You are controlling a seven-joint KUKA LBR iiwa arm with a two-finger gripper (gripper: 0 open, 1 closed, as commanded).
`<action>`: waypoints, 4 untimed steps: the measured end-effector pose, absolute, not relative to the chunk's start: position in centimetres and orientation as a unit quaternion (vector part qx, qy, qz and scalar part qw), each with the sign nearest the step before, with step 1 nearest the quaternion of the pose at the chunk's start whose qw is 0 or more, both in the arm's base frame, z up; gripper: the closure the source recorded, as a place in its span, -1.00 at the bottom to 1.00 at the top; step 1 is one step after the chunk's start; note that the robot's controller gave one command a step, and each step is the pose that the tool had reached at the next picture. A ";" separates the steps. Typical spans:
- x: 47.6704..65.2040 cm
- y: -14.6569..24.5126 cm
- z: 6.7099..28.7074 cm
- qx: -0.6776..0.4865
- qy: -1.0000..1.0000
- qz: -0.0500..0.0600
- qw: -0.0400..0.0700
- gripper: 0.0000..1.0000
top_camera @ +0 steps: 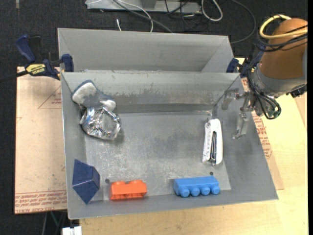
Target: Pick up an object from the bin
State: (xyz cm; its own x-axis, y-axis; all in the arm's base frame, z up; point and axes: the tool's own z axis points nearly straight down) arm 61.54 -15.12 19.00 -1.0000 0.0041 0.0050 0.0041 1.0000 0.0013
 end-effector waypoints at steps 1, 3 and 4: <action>61.7 -15.0 19.4 0.000 -1.000 0.000 -0.001 -1.00; 60.0 -13.6 14.7 0.295 -0.955 0.001 -0.004 -1.00; 59.9 -12.5 10.0 0.408 -0.913 -0.001 -0.003 -1.00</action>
Offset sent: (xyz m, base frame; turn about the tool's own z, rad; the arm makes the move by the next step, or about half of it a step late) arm -0.0092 0.0076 -0.1200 -0.5312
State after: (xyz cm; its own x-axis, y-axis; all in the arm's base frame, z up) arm 59.90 -12.48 9.95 -0.6678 -0.7443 -0.0068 -0.7443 0.6678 -0.0003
